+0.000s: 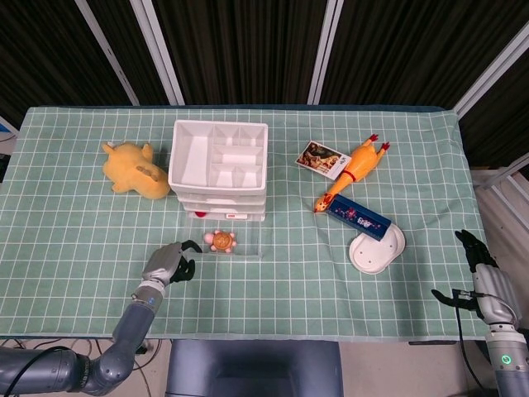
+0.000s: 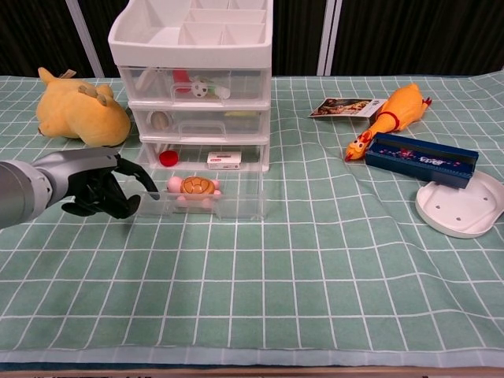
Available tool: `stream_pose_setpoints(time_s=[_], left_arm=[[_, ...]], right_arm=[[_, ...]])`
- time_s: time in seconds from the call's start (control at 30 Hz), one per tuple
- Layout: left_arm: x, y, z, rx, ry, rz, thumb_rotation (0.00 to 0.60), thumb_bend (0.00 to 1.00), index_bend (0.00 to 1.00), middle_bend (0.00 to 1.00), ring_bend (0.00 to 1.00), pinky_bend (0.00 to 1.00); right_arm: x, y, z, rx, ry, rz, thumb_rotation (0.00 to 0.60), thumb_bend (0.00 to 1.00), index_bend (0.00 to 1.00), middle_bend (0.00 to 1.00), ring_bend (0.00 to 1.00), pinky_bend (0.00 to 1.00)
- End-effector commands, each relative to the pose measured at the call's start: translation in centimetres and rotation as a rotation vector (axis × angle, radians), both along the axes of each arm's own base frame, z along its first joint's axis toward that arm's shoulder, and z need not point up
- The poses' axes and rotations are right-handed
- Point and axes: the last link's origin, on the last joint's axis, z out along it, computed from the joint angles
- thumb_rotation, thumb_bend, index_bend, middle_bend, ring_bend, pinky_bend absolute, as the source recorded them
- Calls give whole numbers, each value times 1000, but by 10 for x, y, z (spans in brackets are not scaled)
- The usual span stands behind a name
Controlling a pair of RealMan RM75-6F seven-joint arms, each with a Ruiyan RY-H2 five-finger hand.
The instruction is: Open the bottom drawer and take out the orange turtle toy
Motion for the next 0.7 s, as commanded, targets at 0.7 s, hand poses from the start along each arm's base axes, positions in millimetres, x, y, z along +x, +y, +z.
stream_pose_setpoints(time_s=[0.7], left_arm=[[53,61,13,83,349,-301,600,297,356,1000,1000,1000]], right_arm=[[0,0,0,2,-3,-2,600,105,0,0,0,185]])
